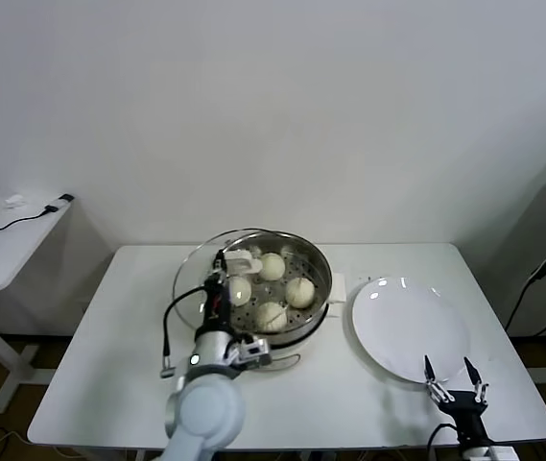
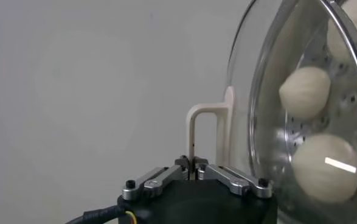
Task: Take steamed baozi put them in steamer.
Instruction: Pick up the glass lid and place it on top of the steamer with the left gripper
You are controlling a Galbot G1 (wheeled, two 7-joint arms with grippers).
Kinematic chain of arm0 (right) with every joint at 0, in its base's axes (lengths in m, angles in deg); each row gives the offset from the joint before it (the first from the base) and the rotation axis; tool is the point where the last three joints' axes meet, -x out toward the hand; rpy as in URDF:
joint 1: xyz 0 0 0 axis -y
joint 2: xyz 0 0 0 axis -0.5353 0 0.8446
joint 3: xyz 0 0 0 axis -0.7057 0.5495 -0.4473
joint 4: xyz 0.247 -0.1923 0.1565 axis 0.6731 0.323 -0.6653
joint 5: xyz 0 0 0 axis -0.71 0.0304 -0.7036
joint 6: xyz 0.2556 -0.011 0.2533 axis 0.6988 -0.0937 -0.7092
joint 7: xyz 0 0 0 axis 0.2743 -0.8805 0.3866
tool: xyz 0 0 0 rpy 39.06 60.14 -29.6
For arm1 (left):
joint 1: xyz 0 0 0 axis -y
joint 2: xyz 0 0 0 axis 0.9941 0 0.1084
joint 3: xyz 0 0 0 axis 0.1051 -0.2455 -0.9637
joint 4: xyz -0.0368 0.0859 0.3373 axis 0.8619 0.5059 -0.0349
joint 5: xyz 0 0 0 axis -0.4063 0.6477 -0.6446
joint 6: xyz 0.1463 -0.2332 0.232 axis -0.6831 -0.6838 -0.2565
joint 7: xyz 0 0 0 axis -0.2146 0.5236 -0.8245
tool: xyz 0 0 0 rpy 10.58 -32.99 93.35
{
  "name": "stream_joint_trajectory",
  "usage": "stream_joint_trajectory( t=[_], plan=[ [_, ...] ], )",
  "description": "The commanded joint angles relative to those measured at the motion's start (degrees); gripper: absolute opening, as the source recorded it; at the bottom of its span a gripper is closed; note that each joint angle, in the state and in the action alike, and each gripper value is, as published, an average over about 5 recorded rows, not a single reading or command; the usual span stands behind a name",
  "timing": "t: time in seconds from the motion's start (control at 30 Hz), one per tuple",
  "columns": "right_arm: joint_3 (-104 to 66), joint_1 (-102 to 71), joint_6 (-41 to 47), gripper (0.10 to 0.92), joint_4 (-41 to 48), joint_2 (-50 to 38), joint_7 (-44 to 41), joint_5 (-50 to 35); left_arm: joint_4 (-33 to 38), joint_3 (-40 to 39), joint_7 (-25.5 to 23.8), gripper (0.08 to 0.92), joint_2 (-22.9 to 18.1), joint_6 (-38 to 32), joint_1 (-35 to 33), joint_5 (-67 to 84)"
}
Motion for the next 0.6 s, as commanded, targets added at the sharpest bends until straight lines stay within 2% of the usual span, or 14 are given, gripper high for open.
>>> stream_joint_trajectory(
  t=[0.03,0.27,0.6],
  plan=[
    [-0.6,-0.3,-0.7,0.823,0.3,-0.2,0.0,-0.6,-6.2,-5.8,-1.2,0.132,-8.2,1.9,3.4,-6.9],
    [-1.0,-0.3,-1.0,0.823,0.4,-0.5,0.2,-0.9,-9.6,-6.4,0.1,0.132,-11.5,1.6,3.6,-8.7],
    [-1.6,-0.7,-1.7,0.823,0.5,-1.0,0.3,-1.0,-13.3,-5.7,1.5,0.132,-11.9,0.8,4.3,-11.1]
  ],
)
